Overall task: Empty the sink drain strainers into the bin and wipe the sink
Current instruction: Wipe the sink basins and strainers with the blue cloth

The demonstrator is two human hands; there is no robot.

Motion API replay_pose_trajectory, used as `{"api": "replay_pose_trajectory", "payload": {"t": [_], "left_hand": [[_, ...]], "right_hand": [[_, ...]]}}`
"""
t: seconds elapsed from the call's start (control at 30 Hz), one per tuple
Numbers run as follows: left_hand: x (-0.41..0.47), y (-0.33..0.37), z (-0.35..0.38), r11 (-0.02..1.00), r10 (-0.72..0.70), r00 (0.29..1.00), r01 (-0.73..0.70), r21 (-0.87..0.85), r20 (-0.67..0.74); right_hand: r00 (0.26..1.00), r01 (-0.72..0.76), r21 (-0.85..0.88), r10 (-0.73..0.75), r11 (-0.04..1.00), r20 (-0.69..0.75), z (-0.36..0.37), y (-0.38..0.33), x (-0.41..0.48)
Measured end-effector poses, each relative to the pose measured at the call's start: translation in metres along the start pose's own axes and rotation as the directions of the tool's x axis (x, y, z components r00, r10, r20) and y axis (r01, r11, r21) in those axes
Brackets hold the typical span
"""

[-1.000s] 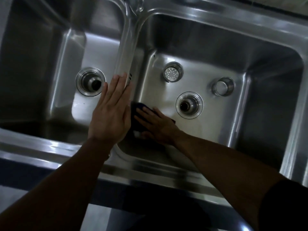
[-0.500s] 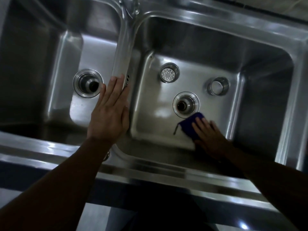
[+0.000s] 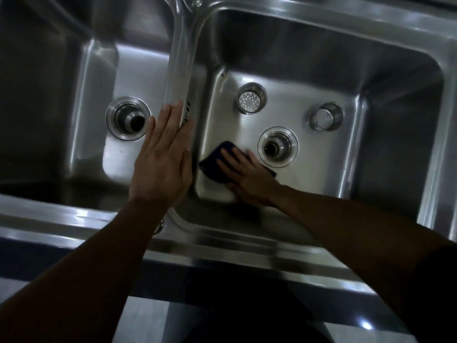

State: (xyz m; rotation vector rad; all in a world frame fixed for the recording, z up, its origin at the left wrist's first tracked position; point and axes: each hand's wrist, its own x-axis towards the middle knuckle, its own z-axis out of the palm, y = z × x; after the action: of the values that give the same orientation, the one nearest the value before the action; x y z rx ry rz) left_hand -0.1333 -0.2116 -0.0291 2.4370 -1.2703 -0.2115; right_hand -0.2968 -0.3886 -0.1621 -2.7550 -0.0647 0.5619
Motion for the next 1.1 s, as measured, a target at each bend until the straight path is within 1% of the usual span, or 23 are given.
{"api": "replay_pose_trajectory", "payload": {"t": [0.07, 0.17, 0.23, 0.3, 0.37, 0.43, 0.53, 0.6, 0.67, 0.77, 0.83, 0.87, 0.93, 0.97, 1.0, 1.03, 1.07, 1.1], "left_hand": [[0.000, 0.000, -0.001, 1.000, 0.001, 1.000, -0.002, 0.019, 0.012], [-0.001, 0.003, -0.002, 1.000, -0.003, 1.000, 0.003, 0.031, 0.008], [-0.001, 0.005, -0.003, 0.999, 0.000, 1.000, 0.000, 0.035, -0.004], [-0.001, 0.006, -0.002, 0.999, 0.005, 1.000, -0.005, 0.042, -0.012], [-0.001, 0.006, -0.001, 0.999, 0.004, 1.000, -0.003, 0.044, -0.012], [0.000, 0.007, -0.001, 0.999, 0.000, 1.000, 0.001, 0.037, -0.010], [-0.001, 0.009, -0.002, 1.000, -0.011, 1.000, 0.011, 0.020, -0.002], [-0.002, 0.008, -0.002, 1.000, -0.015, 1.000, 0.014, 0.009, 0.004], [-0.002, 0.008, -0.001, 1.000, -0.021, 1.000, 0.020, 0.012, 0.007], [-0.003, 0.009, 0.000, 0.999, -0.015, 1.000, 0.015, 0.035, -0.001], [-0.003, 0.010, 0.000, 0.997, 0.005, 1.000, -0.005, 0.074, 0.005], [-0.003, 0.011, 0.000, 0.995, 0.008, 1.000, -0.010, 0.101, 0.019], [-0.004, 0.015, -0.003, 0.985, 0.013, 0.999, -0.021, 0.174, 0.048], [-0.004, 0.019, -0.006, 0.975, 0.033, 0.998, -0.046, 0.218, 0.061], [-0.005, 0.026, -0.007, 0.962, 0.090, 0.993, -0.107, 0.251, 0.081], [-0.005, 0.034, -0.007, 0.942, 0.183, 0.977, -0.206, 0.266, 0.109], [-0.005, 0.046, -0.006, 0.919, 0.275, 0.948, -0.309, 0.245, 0.161], [-0.006, 0.060, -0.006, 0.903, 0.330, 0.910, -0.382, 0.197, 0.249]], "right_hand": [[0.998, 0.054, 0.016, -0.054, 0.998, 0.030, 0.000, -0.022, 0.019], [0.982, 0.140, 0.037, -0.143, 0.989, 0.123, 0.008, -0.035, 0.018], [0.961, 0.219, 0.018, -0.219, 0.976, 0.169, 0.011, -0.023, 0.000], [0.957, 0.229, -0.014, -0.222, 0.973, 0.186, 0.013, 0.002, -0.030], [0.975, 0.162, -0.091, -0.145, 0.983, 0.165, 0.015, 0.030, -0.072], [0.991, 0.035, -0.168, -0.013, 0.985, 0.130, 0.016, 0.058, -0.117], [0.972, -0.168, -0.136, 0.187, 0.976, 0.144, 0.010, 0.093, -0.166], [0.953, -0.224, -0.112, 0.241, 0.968, 0.181, 0.004, 0.102, -0.180], [0.933, -0.243, -0.110, 0.264, 0.964, 0.246, -0.001, 0.100, -0.182], [0.914, -0.274, -0.089, 0.288, 0.958, 0.287, -0.012, 0.090, -0.172], [0.880, -0.370, 0.013, 0.346, 0.929, 0.324, -0.033, 0.079, -0.161], [0.871, -0.427, 0.101, 0.378, 0.899, 0.314, -0.044, 0.071, -0.155], [0.868, -0.497, 0.315, 0.459, 0.808, 0.191, -0.069, 0.046, -0.148], [0.858, -0.497, 0.426, 0.503, 0.756, 0.107, -0.079, 0.030, -0.145], [0.837, -0.482, 0.521, 0.545, 0.705, 0.036, -0.088, 0.014, -0.143], [0.812, -0.465, 0.589, 0.584, 0.660, -0.013, -0.096, -0.002, -0.141], [0.787, -0.456, 0.635, 0.616, 0.624, -0.041, -0.104, -0.015, -0.138], [0.768, -0.447, 0.666, 0.638, 0.597, -0.057, -0.110, -0.027, -0.137]]}}
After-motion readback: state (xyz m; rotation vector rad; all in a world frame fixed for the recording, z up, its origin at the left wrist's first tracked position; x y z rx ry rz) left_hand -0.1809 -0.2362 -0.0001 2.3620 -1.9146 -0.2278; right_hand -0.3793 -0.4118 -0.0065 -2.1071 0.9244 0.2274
